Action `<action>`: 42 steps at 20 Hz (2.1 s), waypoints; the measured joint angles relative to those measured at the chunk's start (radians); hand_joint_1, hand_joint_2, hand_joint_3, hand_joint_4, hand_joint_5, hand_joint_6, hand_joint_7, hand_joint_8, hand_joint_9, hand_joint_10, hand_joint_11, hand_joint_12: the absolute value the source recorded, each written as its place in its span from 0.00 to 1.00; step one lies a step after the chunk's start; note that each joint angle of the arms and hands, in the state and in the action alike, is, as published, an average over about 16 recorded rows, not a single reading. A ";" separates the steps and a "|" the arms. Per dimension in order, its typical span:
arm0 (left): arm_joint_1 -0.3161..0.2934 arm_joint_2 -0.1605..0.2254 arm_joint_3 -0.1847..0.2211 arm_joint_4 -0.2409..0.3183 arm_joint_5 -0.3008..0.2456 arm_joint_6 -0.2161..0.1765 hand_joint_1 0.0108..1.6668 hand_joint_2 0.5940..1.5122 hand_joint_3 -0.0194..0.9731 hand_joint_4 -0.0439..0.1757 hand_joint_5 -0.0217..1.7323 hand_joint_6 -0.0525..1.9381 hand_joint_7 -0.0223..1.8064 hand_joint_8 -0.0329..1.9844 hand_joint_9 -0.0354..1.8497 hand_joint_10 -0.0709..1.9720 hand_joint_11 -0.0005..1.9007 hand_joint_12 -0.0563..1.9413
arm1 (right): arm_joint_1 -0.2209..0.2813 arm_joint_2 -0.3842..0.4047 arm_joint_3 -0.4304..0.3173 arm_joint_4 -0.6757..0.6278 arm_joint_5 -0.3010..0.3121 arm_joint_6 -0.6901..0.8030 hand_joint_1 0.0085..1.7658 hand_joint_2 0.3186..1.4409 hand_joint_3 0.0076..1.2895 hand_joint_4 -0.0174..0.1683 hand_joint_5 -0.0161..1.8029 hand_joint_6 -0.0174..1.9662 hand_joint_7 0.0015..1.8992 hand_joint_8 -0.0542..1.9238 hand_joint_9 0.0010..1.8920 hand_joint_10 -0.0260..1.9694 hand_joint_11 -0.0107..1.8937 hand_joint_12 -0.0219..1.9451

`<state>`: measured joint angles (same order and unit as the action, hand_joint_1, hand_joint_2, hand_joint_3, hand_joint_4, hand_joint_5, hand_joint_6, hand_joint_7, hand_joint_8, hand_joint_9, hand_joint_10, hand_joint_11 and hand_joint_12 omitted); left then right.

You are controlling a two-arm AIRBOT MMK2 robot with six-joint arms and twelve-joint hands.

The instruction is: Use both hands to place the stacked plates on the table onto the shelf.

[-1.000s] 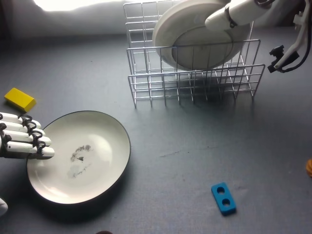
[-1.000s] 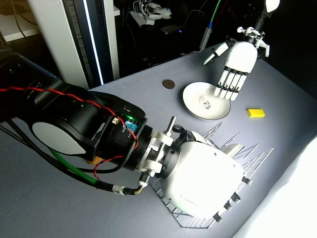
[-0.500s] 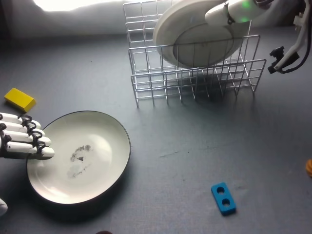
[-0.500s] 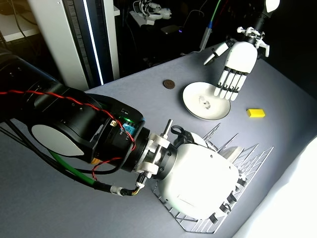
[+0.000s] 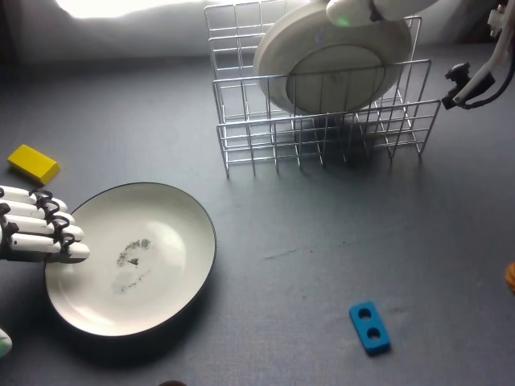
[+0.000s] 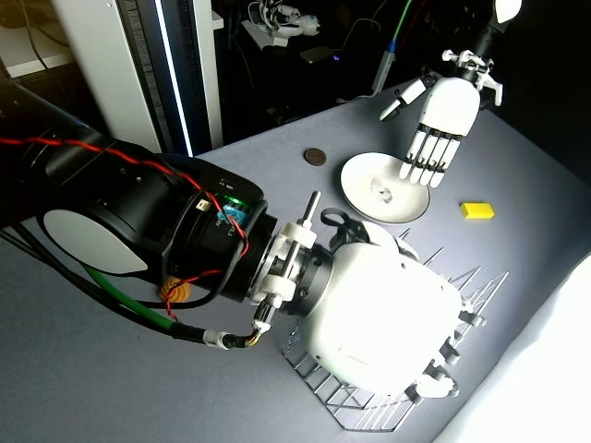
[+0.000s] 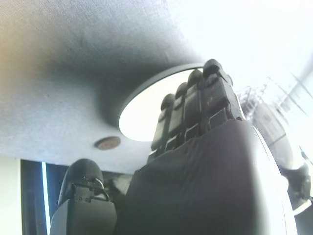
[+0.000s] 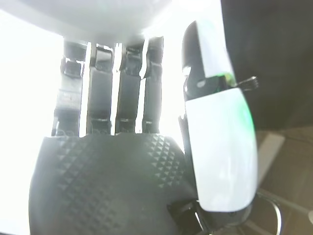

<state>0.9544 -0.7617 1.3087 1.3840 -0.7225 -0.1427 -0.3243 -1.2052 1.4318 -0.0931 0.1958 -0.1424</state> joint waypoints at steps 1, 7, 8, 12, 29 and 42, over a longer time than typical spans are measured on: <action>0.001 -0.001 0.000 0.001 0.001 0.000 0.01 0.54 0.04 0.20 0.02 0.03 0.02 0.01 0.02 0.03 0.01 0.03 | 0.006 0.005 -0.005 -0.007 0.004 -0.006 0.61 0.69 0.01 0.07 0.47 0.17 0.52 0.04 0.44 0.18 0.22 0.66; 0.006 -0.006 0.000 0.004 0.010 -0.001 0.01 0.54 0.04 0.21 0.02 0.03 0.02 0.01 0.02 0.03 0.01 0.04 | 0.038 0.029 -0.036 -0.074 0.045 -0.091 0.60 0.67 0.01 0.08 0.49 0.06 0.52 0.03 0.44 0.17 0.21 0.66; 0.007 -0.006 0.000 0.005 0.012 -0.001 0.01 0.54 0.04 0.21 0.02 0.03 0.02 0.01 0.02 0.03 0.01 0.04 | 0.044 0.035 -0.043 -0.089 0.053 -0.112 0.59 0.67 0.01 0.08 0.49 0.06 0.51 0.03 0.43 0.17 0.20 0.66; 0.014 -0.009 0.000 0.004 0.019 -0.003 0.01 0.55 0.04 0.21 0.02 0.03 0.02 0.01 0.01 0.02 0.01 0.04 | 0.069 0.068 -0.099 -0.149 0.082 -0.247 0.58 0.67 0.01 0.08 0.46 0.04 0.48 0.03 0.41 0.14 0.17 0.67; 0.097 -0.022 -0.013 -0.033 0.061 -0.021 0.01 0.55 0.04 0.18 0.01 0.01 0.01 0.01 0.01 0.02 0.01 0.04 | 0.079 0.091 -0.439 -0.222 -0.032 -0.820 0.64 0.61 0.01 0.12 0.04 0.03 0.02 0.03 0.02 0.02 0.01 0.04; 0.125 -0.029 -0.012 -0.052 0.064 -0.027 0.01 0.55 0.04 0.17 0.01 0.01 0.01 0.01 0.01 0.01 0.01 0.04 | -0.031 -0.199 -0.311 -0.153 -0.109 -0.848 0.61 0.59 0.01 0.12 0.02 0.03 0.01 0.03 0.01 0.02 0.01 0.01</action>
<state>1.0792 -0.7904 1.2966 1.3318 -0.6586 -0.1693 -0.3551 -1.4045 1.1206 -0.2462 0.0872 -0.9905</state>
